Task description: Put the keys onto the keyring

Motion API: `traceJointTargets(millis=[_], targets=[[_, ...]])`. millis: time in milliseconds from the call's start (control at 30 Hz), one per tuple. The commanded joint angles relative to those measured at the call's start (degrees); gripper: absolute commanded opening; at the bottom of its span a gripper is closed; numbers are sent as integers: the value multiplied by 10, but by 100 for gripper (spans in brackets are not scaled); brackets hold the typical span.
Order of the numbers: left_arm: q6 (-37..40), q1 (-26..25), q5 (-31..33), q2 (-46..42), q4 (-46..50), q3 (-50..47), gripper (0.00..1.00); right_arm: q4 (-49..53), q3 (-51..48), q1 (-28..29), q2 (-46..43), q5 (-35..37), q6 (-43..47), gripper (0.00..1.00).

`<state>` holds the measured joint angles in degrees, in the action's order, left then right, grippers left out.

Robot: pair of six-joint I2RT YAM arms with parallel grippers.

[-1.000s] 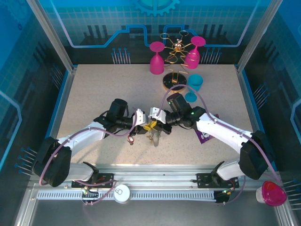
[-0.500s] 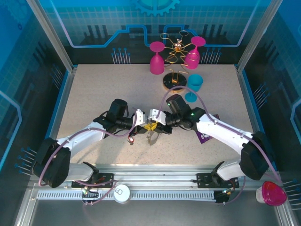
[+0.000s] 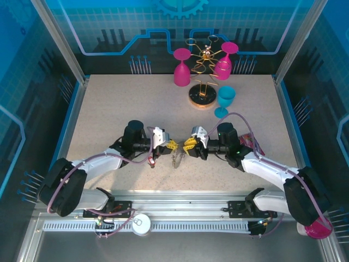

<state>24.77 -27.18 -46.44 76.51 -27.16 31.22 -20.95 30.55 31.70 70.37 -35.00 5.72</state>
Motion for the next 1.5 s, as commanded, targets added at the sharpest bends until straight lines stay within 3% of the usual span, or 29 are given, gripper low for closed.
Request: traceJointTargets(millis=[0,433,633,767,900,1000,1467], targets=[[-31,-3,-37,8,-70,-9,0,-101,-4,2,16,-29,-33,25],[-39,-3,-48,16,-78,-5,0,-141,15,15,59,-50,-40,18],[-35,-3,-43,15,-54,3,0,-145,26,16,68,-58,-39,0],[9,-3,-10,-2,28,23,16,-13,58,18,45,-43,28,0],[75,-3,8,-14,142,57,20,193,119,29,29,4,137,0],[84,-3,10,-15,159,65,21,285,158,35,34,30,184,0],[102,-9,9,-15,202,87,12,444,270,87,79,93,269,0]])
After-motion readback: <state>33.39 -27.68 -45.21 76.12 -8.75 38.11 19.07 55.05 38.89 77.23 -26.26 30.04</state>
